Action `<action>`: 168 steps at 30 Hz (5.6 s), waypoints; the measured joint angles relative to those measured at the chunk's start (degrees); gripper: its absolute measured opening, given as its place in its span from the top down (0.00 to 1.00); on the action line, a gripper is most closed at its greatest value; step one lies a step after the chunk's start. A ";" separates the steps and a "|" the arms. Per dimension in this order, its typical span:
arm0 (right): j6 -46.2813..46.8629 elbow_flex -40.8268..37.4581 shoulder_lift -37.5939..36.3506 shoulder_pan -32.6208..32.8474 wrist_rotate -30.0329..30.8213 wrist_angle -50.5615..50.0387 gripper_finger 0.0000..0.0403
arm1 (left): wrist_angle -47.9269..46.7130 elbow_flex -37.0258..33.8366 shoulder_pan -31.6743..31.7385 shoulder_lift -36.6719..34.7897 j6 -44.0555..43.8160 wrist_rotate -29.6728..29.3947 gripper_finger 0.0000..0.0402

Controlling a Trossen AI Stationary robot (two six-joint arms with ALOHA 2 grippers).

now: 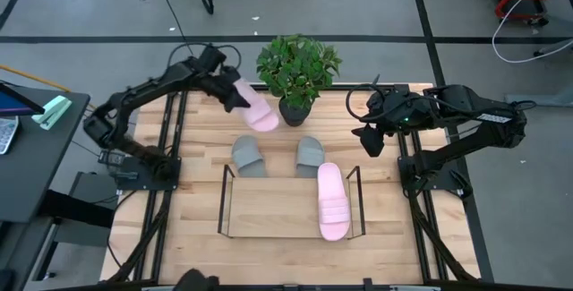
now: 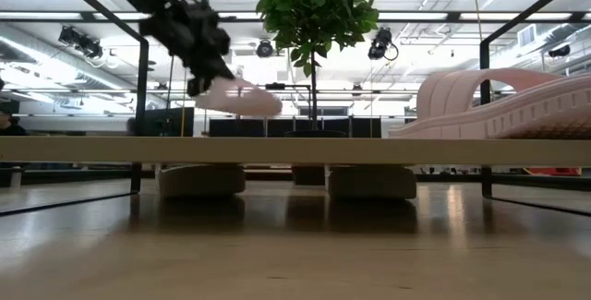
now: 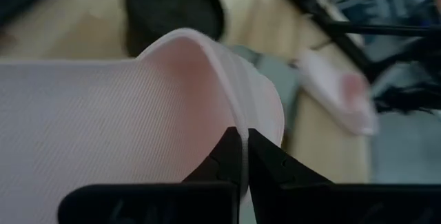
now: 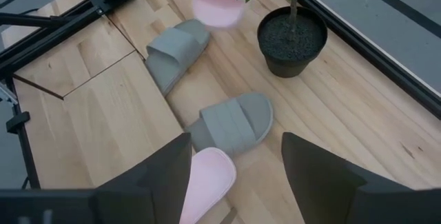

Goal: Pick and place slides into the shelf
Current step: Put the pink slipper on the shelf

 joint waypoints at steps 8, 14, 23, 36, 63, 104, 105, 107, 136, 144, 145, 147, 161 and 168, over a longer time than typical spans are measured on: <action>-0.10 0.00 0.00 0.03 -0.04 0.00 0.43 | -9.67 0.00 -3.55 -10.59 -1.45 4.21 0.97; -0.45 0.00 0.00 1.35 -0.02 1.64 0.43 | -6.93 0.00 -11.32 -15.37 -8.16 4.02 0.97; 1.19 0.00 0.00 8.60 -0.06 7.81 0.43 | 5.98 0.00 -23.41 -15.34 -18.26 -1.09 0.97; 10.35 0.00 0.28 19.49 7.08 8.04 0.46 | 15.18 0.00 -35.41 -10.99 -21.39 -5.08 0.97; 6.44 0.00 5.40 30.78 8.97 6.57 0.47 | 28.83 6.92 -52.90 6.02 -27.02 -15.53 0.97; 10.84 0.00 5.55 37.19 11.09 4.57 0.47 | 16.99 16.77 -55.74 24.41 -9.83 -13.41 0.97; 11.04 0.00 5.55 37.19 11.10 4.54 0.47 | 16.74 16.70 -55.74 24.41 -9.95 -13.37 0.97; 11.48 0.00 5.55 37.19 11.11 4.45 0.47 | 17.64 16.74 -55.60 24.57 -10.02 -13.51 0.97; 11.60 0.00 5.55 37.19 11.47 4.35 0.47 | 19.82 16.74 -55.63 24.74 -10.68 -13.52 0.98; 11.62 0.00 5.55 37.19 11.47 4.37 0.47 | 20.60 16.75 -55.63 25.37 -11.73 -13.50 0.96; 11.65 0.00 5.55 37.19 11.47 4.36 0.47 | 20.34 16.74 -55.63 25.42 -11.81 -13.49 0.97; 11.72 0.00 5.55 37.19 11.47 4.38 0.47 | 21.43 16.80 -55.63 26.09 -12.00 -13.29 0.98; 11.97 0.00 5.57 37.17 11.47 4.37 0.47 | 20.69 16.79 -55.69 26.35 -12.82 -13.36 0.96; 11.68 0.00 5.57 37.17 11.47 4.37 0.47 | 20.71 16.79 -55.69 26.35 -12.78 -13.92 0.89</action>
